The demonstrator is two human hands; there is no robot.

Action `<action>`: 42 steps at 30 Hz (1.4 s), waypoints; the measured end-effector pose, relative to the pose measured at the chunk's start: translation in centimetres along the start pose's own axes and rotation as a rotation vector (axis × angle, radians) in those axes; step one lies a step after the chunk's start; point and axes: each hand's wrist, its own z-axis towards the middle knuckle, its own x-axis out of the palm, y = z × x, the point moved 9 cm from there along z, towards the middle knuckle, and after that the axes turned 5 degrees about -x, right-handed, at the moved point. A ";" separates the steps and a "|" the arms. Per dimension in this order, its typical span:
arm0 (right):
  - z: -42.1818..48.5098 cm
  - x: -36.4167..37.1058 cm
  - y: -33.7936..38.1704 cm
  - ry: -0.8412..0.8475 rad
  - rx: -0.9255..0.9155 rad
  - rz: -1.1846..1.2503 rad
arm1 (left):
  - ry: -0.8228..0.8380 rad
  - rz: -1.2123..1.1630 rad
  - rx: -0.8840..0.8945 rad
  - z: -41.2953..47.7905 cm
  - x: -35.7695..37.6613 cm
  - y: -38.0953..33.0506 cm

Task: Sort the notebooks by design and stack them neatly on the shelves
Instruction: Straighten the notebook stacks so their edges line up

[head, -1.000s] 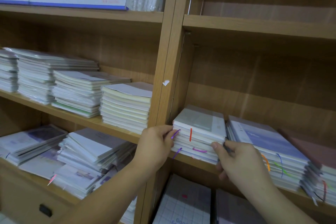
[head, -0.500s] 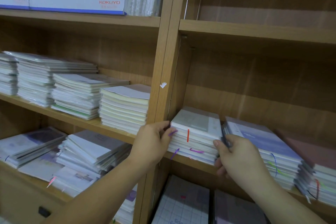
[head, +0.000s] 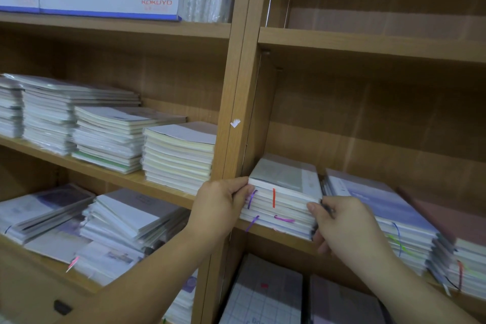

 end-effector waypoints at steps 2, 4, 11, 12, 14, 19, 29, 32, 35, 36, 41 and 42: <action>0.1 0.0 -0.1 0.009 0.016 0.039 | 0.002 -0.005 -0.014 0.0 0.2 0.2; 0.1 0.0 0.0 0.013 0.022 0.055 | 0.025 -0.010 -0.046 -0.1 0.5 0.9; -2.4 -2.3 1.2 -0.147 -0.111 -0.364 | 0.016 0.009 -0.008 -2.2 -0.6 2.9; -2.9 -2.3 1.5 -0.153 -0.126 -0.420 | 0.043 0.012 -0.024 -2.5 -0.4 3.4; -3.3 -1.8 1.8 -0.134 -0.148 -0.440 | 0.093 0.042 -0.052 -3.0 0.1 4.1; -3.6 0.3 2.4 -0.077 -0.196 -0.418 | 0.220 0.040 -0.006 -3.6 1.5 2.9; -3.9 1.4 3.2 -0.052 -0.285 -0.453 | 0.229 0.007 -0.031 -4.7 1.7 4.3; -4.4 1.5 3.4 -0.056 -0.305 -0.480 | 0.249 -0.021 -0.033 -5.4 1.7 4.5; -5.3 2.2 2.8 -0.005 -0.289 -0.483 | 0.176 -0.006 -0.073 -7.5 1.1 5.8; -5.8 2.8 2.5 0.024 -0.291 -0.482 | 0.172 0.014 -0.083 -8.6 1.0 6.1; -9.3 6.5 -0.5 0.197 -0.280 -0.419 | 0.300 0.157 -0.126 -14.1 2.2 6.9; -10.2 7.1 -1.3 0.210 -0.274 -0.401 | 0.320 0.167 -0.157 -15.2 2.5 7.0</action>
